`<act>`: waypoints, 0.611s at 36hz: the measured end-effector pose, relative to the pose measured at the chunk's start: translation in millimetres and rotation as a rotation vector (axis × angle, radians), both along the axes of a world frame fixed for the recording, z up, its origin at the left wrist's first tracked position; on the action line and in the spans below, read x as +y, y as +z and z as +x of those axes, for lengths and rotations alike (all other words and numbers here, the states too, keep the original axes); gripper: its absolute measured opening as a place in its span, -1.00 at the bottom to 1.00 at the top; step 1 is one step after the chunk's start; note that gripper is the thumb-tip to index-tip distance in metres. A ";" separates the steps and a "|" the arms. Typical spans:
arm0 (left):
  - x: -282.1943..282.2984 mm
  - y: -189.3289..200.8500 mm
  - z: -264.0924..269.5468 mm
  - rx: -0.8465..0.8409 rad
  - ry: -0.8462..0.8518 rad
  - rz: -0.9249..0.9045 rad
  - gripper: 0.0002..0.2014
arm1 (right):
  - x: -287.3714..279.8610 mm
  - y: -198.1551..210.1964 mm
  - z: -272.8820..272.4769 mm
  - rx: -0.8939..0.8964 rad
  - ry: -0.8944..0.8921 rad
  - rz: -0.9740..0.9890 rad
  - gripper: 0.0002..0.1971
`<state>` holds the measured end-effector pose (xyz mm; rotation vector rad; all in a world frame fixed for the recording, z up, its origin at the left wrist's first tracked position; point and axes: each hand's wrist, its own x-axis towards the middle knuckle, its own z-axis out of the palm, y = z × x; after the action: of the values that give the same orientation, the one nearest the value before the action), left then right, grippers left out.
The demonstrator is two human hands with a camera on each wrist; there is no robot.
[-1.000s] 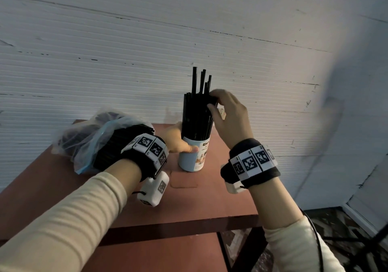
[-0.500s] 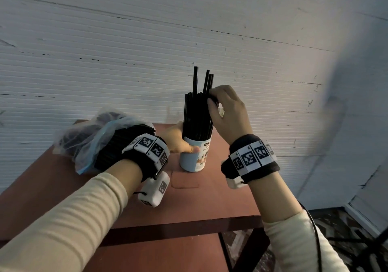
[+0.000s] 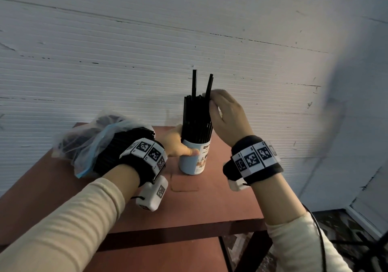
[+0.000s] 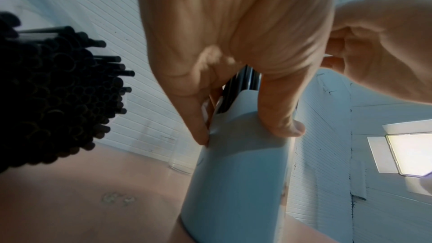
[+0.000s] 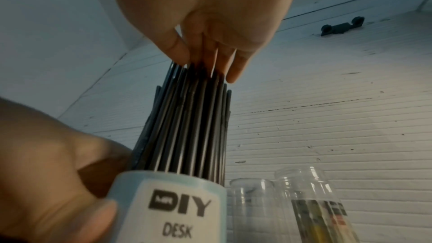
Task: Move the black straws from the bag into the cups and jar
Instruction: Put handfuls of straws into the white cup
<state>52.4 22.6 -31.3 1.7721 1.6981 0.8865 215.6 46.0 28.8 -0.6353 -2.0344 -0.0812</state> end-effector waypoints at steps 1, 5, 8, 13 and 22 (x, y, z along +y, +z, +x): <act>-0.3 -0.1 0.0 -0.010 -0.002 -0.006 -0.29 | -0.4 -4.3 0.8 -0.011 -0.001 -0.008 -0.70; -0.4 0.3 0.6 -0.013 0.003 -0.016 -0.31 | -3.2 -9.9 3.4 0.001 -0.007 -0.024 -0.68; -1.0 1.6 1.8 0.023 0.029 -0.018 -0.28 | -11.1 -1.1 2.0 0.045 0.057 -0.023 -0.47; -1.0 1.6 1.6 0.028 0.039 -0.040 -0.26 | -12.9 12.4 -2.3 0.086 0.063 0.029 -0.42; -4.9 4.3 0.3 -0.045 -0.005 -0.029 -0.29 | 2.7 -20.7 -10.5 -0.002 -0.040 0.075 -0.69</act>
<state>52.7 17.7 -27.0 1.7236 1.6695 0.8891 205.2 48.7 8.1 -0.6289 -2.0115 -0.1810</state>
